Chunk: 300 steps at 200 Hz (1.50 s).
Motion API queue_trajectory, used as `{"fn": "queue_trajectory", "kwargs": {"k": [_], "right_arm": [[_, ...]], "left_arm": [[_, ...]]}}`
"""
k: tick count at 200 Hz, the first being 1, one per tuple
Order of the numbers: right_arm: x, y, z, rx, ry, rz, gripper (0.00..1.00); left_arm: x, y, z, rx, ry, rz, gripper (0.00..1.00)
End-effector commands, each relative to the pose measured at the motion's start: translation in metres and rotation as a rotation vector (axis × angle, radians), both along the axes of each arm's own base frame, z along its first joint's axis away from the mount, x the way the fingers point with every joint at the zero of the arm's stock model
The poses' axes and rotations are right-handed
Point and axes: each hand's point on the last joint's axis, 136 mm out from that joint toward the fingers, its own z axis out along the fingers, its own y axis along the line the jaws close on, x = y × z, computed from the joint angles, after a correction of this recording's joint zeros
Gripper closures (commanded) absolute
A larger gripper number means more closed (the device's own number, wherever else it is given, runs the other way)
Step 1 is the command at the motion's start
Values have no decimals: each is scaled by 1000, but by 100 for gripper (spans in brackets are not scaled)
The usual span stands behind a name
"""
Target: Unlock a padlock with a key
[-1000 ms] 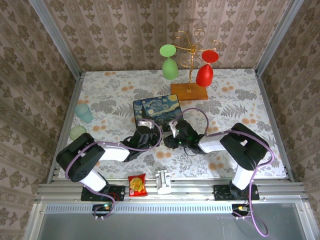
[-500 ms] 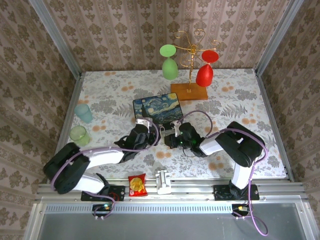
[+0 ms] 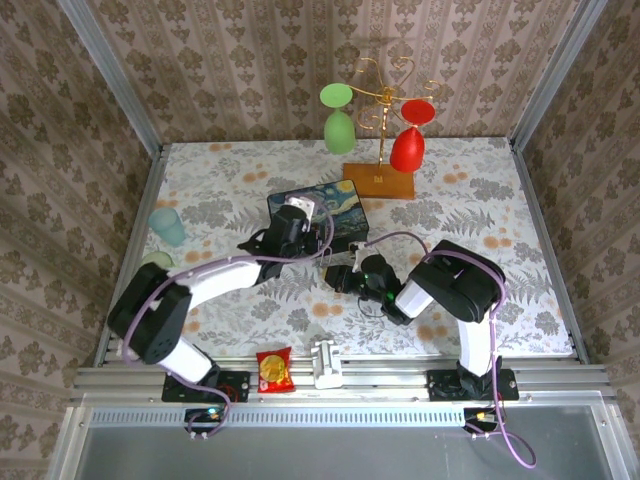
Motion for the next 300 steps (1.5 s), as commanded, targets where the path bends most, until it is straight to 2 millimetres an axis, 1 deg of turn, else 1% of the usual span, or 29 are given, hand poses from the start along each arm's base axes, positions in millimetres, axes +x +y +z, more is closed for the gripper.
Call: {"fn": "queue_trajectory", "kwargs": {"k": [1, 7, 23, 41, 63, 80, 91, 101, 116, 124, 134, 145, 164, 177, 191, 203, 216, 242, 260, 269, 300], "right_arm": [[0, 4, -12, 8, 33, -82, 100], [0, 6, -11, 18, 29, -94, 100], [4, 9, -10, 56, 32, -137, 100], [11, 22, 0, 115, 1, -135, 100], [17, 35, 16, 112, -73, -113, 100], [25, 26, 21, 107, -92, -181, 100], [29, 18, 19, 109, -86, -230, 100], [31, 15, 19, 110, -89, -256, 100], [32, 3, 14, 107, -75, -325, 100], [33, -2, 13, 115, -66, -361, 100], [33, -4, 13, 125, -60, -376, 100], [32, -5, 14, 139, -50, -393, 100], [28, 1, 19, 154, -55, -387, 100], [25, -1, 20, 157, -57, -414, 100], [27, -6, 21, 164, -57, -446, 100], [30, -6, 20, 167, -59, -455, 100], [33, -1, 20, 169, -66, -445, 100], [41, 26, 27, 207, -74, -378, 100], [46, 37, 34, 239, -76, -363, 100], [49, 35, 37, 247, -82, -382, 100], [56, 15, 44, 228, -121, -476, 100]], "left_arm": [[10, -4, -20, 153, 2, -65, 77], [10, -4, -29, 179, 24, -71, 78], [9, -8, -42, 187, 57, -84, 80], [3, -6, -54, 183, 89, -85, 83], [-8, -4, -67, 166, 121, -98, 86], [-17, 0, -76, 176, 143, -108, 87], [-22, 1, -81, 174, 153, -109, 88], [-25, 5, -85, 172, 168, -103, 89], [-29, 8, -92, 171, 186, -94, 89], [-31, 9, -93, 166, 191, -91, 90], [-33, 9, -94, 161, 197, -89, 90], [-33, 10, -94, 159, 200, -87, 90], [-35, 11, -94, 159, 209, -90, 90], [-36, 10, -92, 154, 213, -92, 90], [-37, 8, -92, 146, 218, -96, 90], [-38, 6, -91, 137, 225, -101, 91], [-39, 6, -93, 133, 232, -101, 91], [-40, 8, -99, 117, 232, -95, 92], [-40, 10, -101, 65, 252, -88, 93], [-41, 11, -101, 46, 255, -85, 93], [-44, 15, -103, 47, 260, -85, 96]]}}
